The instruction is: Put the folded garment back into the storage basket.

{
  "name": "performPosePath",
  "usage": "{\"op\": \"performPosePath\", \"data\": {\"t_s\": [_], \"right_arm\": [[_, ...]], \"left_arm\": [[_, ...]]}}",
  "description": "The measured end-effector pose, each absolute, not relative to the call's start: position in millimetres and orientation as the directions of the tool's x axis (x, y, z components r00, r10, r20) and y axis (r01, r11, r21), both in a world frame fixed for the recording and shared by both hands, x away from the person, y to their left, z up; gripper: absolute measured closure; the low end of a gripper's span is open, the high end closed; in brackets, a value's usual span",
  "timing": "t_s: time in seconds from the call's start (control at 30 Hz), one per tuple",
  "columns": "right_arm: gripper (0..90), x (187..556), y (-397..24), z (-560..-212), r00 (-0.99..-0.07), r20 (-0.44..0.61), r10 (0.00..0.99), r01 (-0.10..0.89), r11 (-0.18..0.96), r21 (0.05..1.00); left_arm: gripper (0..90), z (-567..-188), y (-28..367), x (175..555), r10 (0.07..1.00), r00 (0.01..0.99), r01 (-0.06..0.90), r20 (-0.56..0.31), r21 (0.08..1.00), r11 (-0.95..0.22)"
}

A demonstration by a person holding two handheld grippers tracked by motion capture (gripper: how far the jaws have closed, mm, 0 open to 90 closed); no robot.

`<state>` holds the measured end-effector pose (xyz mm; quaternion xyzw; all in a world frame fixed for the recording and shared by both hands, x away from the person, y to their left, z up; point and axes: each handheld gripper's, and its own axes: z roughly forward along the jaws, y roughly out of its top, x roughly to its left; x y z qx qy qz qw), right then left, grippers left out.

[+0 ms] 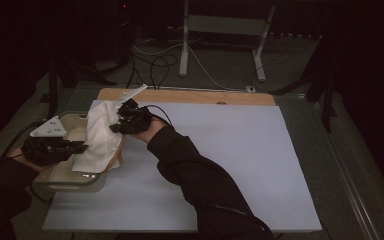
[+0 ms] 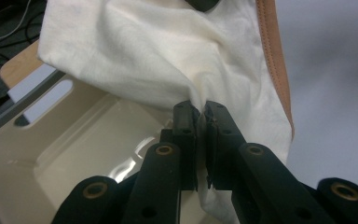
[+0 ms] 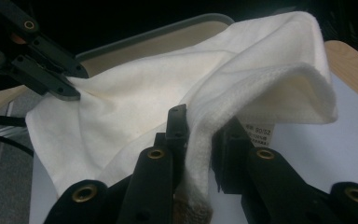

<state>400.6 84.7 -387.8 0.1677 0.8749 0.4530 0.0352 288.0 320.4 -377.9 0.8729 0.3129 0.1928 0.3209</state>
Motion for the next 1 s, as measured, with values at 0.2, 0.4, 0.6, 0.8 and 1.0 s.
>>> {"op": "performPosePath", "data": {"t_s": [0.2,0.4,0.6,0.8,1.0], "right_arm": [[78.4,399,103,-387,-0.943,0.100,0.317,0.263,0.528,0.807],[78.4,399,116,-389,-0.947,0.095,0.308,0.256,0.538,0.803],[78.4,398,130,-391,-0.946,0.093,0.310,0.256,0.542,0.800],[78.4,395,143,-395,-0.936,0.090,0.341,0.270,0.527,0.806],[78.3,393,154,-401,-0.925,0.092,0.369,0.287,0.517,0.806]], "left_arm": [[85.1,-379,338,284,0.690,0.711,0.436,0.135,0.685,-0.584],[85.1,-380,352,284,0.701,0.701,0.444,0.134,0.687,-0.575],[85.1,-383,368,286,0.715,0.689,0.460,0.122,0.689,-0.560],[85.1,-384,381,290,0.725,0.677,0.473,0.123,0.683,-0.557],[85.0,-385,392,296,0.722,0.681,0.475,0.120,0.678,-0.561]]}}
